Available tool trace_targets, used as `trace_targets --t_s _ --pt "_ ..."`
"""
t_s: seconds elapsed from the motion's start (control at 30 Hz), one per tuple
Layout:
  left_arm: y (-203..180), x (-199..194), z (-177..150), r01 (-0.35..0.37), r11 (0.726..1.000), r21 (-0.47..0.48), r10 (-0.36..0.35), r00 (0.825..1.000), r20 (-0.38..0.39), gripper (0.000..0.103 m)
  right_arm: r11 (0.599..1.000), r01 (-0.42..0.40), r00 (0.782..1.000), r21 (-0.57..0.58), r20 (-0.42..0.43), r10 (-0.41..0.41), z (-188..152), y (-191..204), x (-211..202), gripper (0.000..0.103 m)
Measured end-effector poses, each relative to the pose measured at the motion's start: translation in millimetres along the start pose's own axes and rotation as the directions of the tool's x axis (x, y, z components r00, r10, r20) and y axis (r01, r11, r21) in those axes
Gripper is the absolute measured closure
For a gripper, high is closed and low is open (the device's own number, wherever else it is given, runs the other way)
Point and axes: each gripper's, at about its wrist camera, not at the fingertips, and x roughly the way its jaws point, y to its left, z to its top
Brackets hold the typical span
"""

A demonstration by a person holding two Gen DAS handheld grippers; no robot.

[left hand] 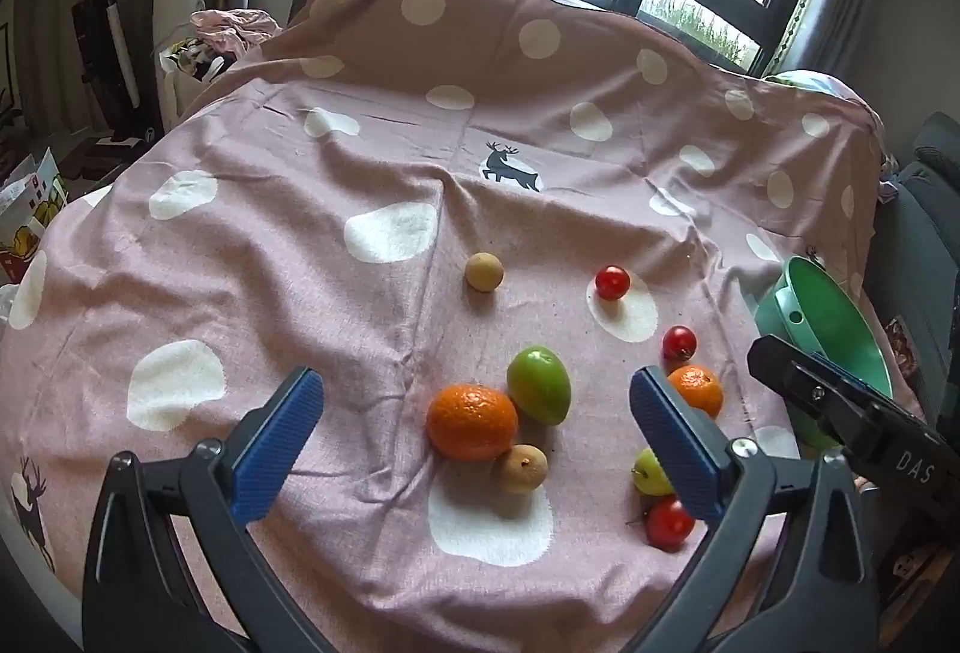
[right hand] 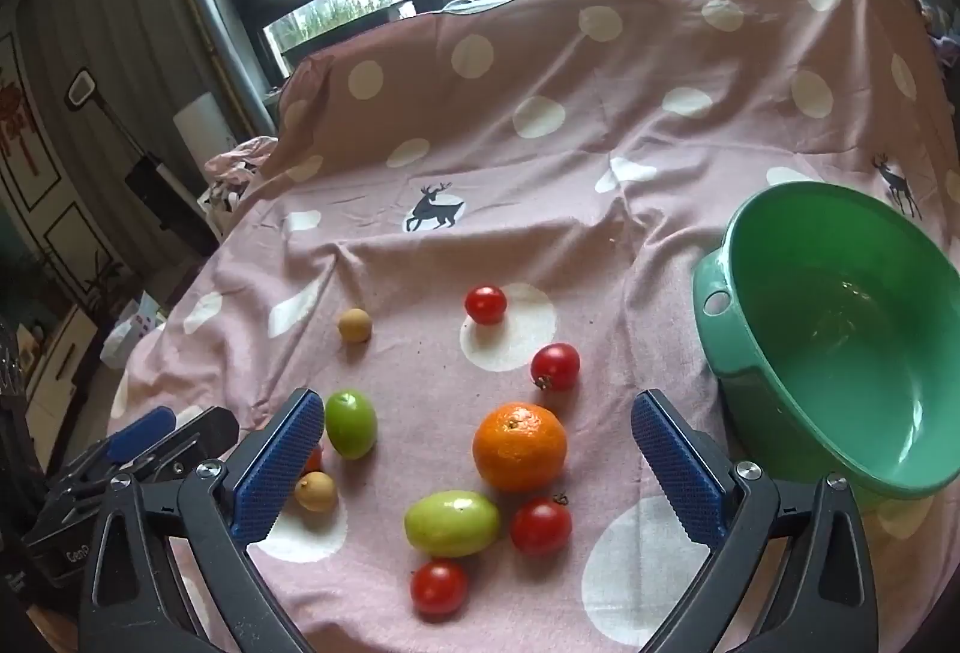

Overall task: Organize fruits
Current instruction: 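Move the right tool toward the green fruits near the large orange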

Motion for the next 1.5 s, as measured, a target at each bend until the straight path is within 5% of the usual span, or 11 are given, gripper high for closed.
trace_targets --t_s 0.8,1.27,1.4,1.5 --pt "-9 3 -4 0.058 0.998 0.034 -0.055 0.995 -0.082 0.002 0.999 -0.021 0.999 0.041 -0.033 0.022 2 -5 -1 0.000" --pt "-7 0 -6 0.096 0.995 0.009 -0.094 0.987 -0.130 0.012 0.998 -0.001 0.998 0.066 -0.063 0.006 2 -11 -5 0.004" --pt "-9 1 -7 0.170 0.985 -0.022 -0.171 0.972 -0.159 0.024 0.997 -0.008 0.995 0.073 -0.095 0.014 2 -11 -4 0.018" --pt "-14 2 -9 0.150 0.989 0.002 -0.148 0.974 -0.172 0.025 0.997 -0.015 0.991 0.080 -0.134 0.026 1 -11 -1 0.029"
